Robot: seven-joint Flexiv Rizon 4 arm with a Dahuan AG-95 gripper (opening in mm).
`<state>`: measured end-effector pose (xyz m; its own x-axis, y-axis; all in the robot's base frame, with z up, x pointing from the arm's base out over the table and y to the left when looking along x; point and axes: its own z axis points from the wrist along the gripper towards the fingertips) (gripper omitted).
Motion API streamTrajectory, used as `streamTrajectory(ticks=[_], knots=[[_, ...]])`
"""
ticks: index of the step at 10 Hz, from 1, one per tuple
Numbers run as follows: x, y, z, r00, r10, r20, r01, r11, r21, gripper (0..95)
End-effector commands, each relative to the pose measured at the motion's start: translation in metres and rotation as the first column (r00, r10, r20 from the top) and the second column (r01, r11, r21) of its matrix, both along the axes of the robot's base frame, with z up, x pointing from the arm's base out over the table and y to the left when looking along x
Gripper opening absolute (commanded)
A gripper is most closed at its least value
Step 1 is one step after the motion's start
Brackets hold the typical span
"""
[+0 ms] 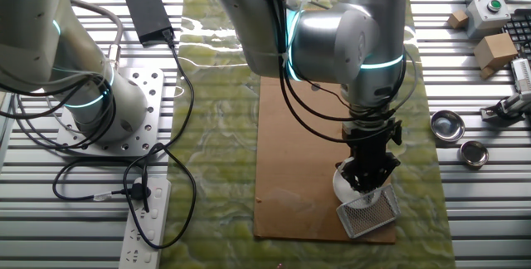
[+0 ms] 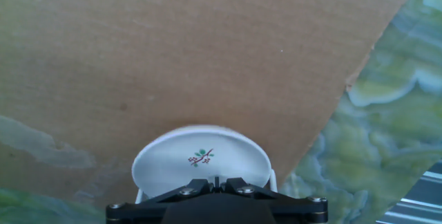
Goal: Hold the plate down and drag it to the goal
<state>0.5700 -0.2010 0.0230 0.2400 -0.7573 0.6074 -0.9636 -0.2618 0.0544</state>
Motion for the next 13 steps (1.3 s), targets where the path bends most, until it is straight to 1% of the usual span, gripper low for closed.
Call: streamTrajectory(ticks=[1, 13], knots=[[0.0003, -0.0006, 0.0011, 1.0, 0.006, -0.003, -0.006, 1.0, 0.0, 0.0], [0.0003, -0.0038, -0.0008, 1.0, 0.022, -0.009, -0.022, 1.0, -0.01, 0.0]])
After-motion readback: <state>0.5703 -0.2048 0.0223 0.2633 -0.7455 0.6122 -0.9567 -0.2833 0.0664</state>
